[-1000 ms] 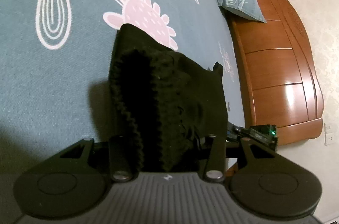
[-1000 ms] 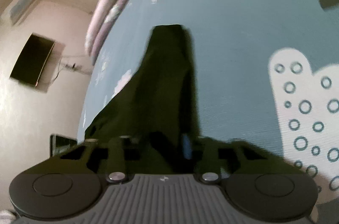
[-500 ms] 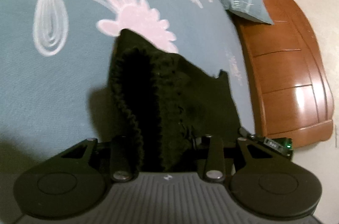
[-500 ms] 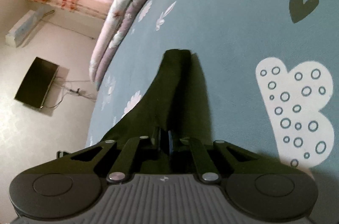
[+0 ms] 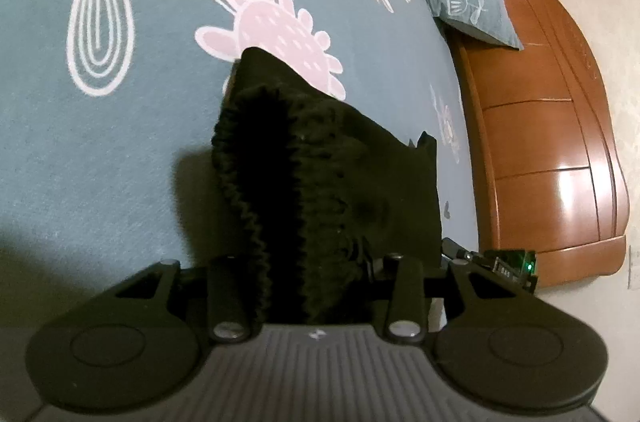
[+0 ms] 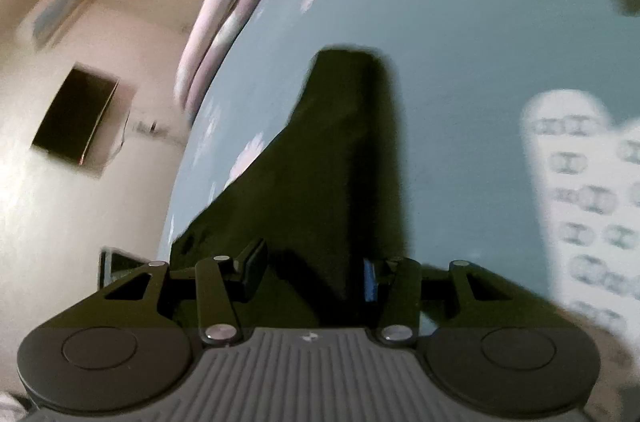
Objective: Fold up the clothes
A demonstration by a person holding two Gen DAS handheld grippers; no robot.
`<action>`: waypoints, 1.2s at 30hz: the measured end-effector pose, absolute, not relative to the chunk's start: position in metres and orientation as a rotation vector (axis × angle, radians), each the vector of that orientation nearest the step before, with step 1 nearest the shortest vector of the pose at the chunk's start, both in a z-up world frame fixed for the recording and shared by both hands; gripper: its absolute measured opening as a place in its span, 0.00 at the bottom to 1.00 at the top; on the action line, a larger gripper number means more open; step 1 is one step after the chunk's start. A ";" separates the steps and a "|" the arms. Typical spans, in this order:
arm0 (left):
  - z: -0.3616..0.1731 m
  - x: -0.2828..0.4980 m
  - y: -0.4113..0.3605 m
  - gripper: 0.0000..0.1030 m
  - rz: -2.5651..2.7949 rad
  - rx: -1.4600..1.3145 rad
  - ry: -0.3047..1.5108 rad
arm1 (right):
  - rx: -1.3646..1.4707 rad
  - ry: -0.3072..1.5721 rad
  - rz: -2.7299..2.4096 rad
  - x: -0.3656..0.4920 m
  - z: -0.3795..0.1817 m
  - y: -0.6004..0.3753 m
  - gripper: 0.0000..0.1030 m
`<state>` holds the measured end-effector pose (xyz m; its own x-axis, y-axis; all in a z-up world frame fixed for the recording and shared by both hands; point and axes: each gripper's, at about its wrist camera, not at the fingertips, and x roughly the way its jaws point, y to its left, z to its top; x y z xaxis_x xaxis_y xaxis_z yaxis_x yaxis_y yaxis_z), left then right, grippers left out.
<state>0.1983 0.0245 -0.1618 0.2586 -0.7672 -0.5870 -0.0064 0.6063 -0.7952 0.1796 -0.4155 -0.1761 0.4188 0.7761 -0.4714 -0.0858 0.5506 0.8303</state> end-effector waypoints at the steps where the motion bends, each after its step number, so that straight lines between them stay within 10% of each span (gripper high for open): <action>1: -0.162 0.199 0.025 0.38 -0.595 -0.786 1.214 | 0.798 1.003 0.629 0.182 -0.174 -0.410 0.43; 5: -0.162 0.196 0.026 0.38 -0.585 -0.792 1.205 | 0.843 0.995 0.602 0.176 -0.175 -0.418 0.11; 21: -0.102 0.205 -0.024 0.34 -0.664 -0.653 1.127 | 0.890 0.799 0.510 0.130 -0.127 -0.442 0.10; 36: -0.057 0.305 -0.268 0.34 -0.919 -0.270 1.182 | 0.872 0.607 0.058 0.035 -0.094 -0.530 0.10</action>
